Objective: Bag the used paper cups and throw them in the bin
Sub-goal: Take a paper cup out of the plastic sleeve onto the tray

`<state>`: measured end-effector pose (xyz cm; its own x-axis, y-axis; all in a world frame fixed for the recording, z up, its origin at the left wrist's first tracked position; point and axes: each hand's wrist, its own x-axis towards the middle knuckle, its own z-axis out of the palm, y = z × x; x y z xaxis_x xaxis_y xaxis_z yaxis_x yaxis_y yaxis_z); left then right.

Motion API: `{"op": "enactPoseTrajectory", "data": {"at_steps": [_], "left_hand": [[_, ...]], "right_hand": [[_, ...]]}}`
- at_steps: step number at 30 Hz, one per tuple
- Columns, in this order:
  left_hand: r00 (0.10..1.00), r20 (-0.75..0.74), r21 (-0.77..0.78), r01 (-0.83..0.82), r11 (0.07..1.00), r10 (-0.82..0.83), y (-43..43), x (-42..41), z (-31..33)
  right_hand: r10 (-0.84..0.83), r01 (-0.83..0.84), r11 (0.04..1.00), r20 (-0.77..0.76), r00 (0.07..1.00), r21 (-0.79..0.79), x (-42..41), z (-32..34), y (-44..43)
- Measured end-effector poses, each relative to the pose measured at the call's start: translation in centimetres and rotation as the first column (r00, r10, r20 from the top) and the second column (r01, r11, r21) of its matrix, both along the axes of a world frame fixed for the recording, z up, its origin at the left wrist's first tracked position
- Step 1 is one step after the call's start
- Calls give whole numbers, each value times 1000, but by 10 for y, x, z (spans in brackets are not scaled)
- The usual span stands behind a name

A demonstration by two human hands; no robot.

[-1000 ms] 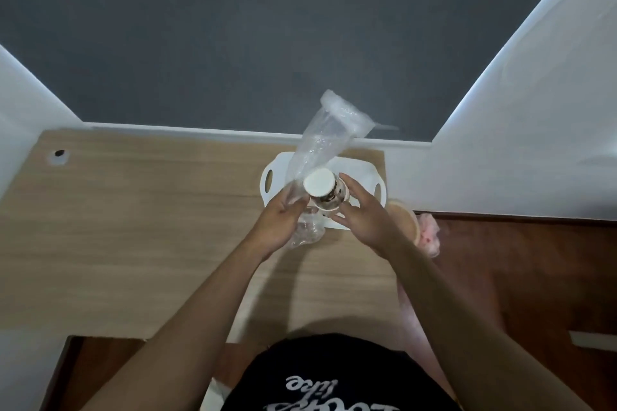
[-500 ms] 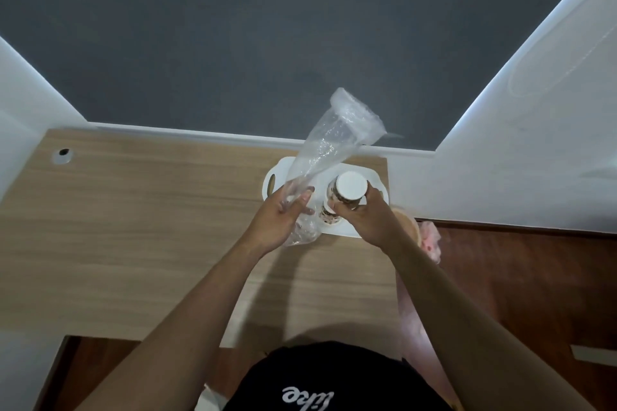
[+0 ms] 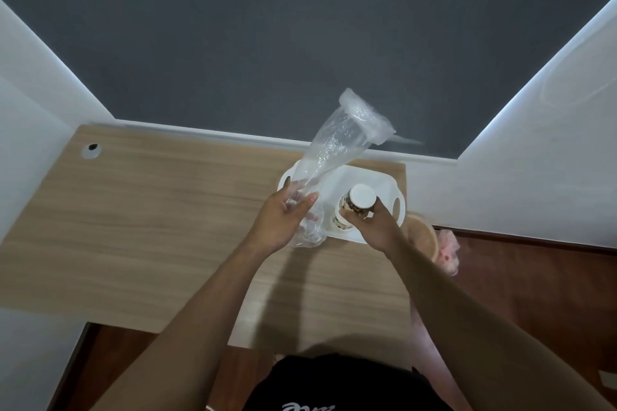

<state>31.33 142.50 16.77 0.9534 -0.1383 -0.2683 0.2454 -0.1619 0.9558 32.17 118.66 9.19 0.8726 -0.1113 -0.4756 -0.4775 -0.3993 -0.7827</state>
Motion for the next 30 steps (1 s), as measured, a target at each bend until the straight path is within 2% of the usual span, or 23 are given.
{"op": "enactPoseTrajectory", "data": {"at_steps": [7, 14, 17, 24, 30], "left_hand": [[1000, 8, 5, -3, 1000, 3, -1, 1, 3], [997, -56, 9, -56, 998, 56, 7, -8, -10], [994, -85, 8, -75, 997, 76, 11, -16, -18], [991, -97, 86, -79, 993, 87, 24, -36, -28], [983, -133, 93, -115, 989, 127, 38, -59, -21]], "right_hand": [[6, -7, 1000, -31, 1000, -28, 8, -7, 0], [65, -68, 997, -73, 995, -38, 8, -8, -8], [95, -96, 994, -29, 995, -45, 6, -6, -12], [245, -231, 942, 29, 969, -245, 5, 6, -2], [184, -161, 940, 48, 982, -301, 13, -6, 11]]}}
